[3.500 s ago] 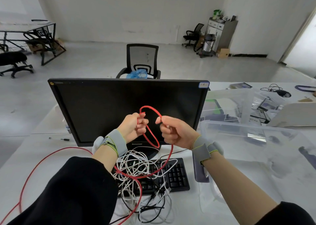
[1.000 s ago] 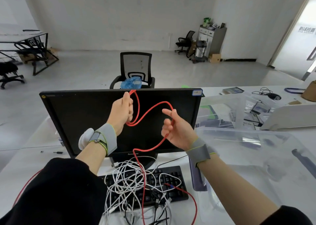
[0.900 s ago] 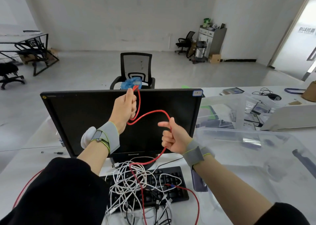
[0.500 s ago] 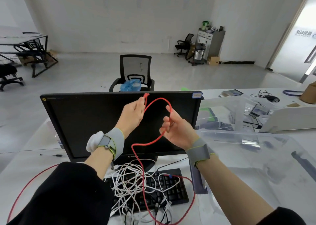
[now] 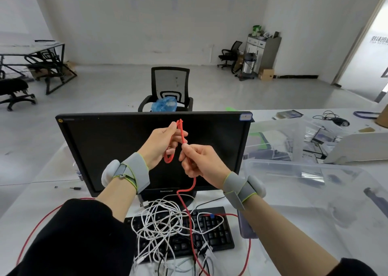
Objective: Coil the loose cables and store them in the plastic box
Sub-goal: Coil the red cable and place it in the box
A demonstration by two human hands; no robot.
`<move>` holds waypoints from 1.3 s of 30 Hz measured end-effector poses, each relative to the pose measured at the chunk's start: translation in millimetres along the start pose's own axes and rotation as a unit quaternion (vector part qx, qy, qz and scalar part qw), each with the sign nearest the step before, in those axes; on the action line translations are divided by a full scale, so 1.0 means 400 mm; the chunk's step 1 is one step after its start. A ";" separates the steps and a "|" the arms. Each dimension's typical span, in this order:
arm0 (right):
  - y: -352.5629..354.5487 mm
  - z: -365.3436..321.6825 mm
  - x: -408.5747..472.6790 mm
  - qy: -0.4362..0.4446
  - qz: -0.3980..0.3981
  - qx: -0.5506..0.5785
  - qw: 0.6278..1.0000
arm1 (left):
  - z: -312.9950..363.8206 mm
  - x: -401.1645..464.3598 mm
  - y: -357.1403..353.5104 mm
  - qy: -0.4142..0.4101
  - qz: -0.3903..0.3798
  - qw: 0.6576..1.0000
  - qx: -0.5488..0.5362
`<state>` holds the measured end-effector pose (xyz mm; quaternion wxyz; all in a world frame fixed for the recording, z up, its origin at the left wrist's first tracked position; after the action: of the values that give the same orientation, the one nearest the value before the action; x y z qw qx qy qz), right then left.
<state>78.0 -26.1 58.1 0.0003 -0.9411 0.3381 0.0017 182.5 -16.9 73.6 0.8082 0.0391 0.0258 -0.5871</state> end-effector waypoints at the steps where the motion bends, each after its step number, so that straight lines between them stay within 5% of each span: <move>1: -0.011 -0.002 -0.001 -0.003 -0.005 -0.008 1.000 | -0.001 0.000 -0.001 0.002 0.001 1.000 -0.015; 8: -0.063 0.057 -0.009 -0.079 -0.020 -0.013 0.997 | -0.010 -0.009 -0.027 0.052 -0.019 0.986 -0.157; 16: -0.057 0.105 -0.008 -0.101 -0.029 0.030 0.994 | 0.012 -0.008 -0.027 0.019 -0.033 0.988 -0.148; 22: 0.119 0.001 0.019 -0.006 0.140 0.118 0.983 | 0.002 -0.016 -0.008 0.025 -0.052 0.996 -0.074; 28: 0.093 -0.069 0.060 -0.010 0.099 0.045 0.994 | 0.005 -0.019 -0.063 0.021 -0.112 0.993 -0.013; 32: 0.093 -0.016 0.063 -0.093 0.102 0.154 0.978 | -0.001 -0.023 -0.068 0.011 -0.131 0.989 0.064; 39: 0.102 0.013 0.059 -0.107 0.094 0.146 0.979 | -0.026 -0.030 -0.058 0.019 -0.128 0.988 0.082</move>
<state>70.1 -72.6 52.9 0.1742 -0.8893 0.4195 0.0532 156.8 -11.7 63.5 0.7195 0.1129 -0.0021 -0.6853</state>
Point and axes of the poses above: each hand's wrist, its own x-axis towards the middle knuckle, its own y-axis out of the back of the hand, z = x × y, the point moved 8 cm from there along x, towards the middle knuckle, and after that the axes turned 2 degrees about -z, right-handed, at the moved point
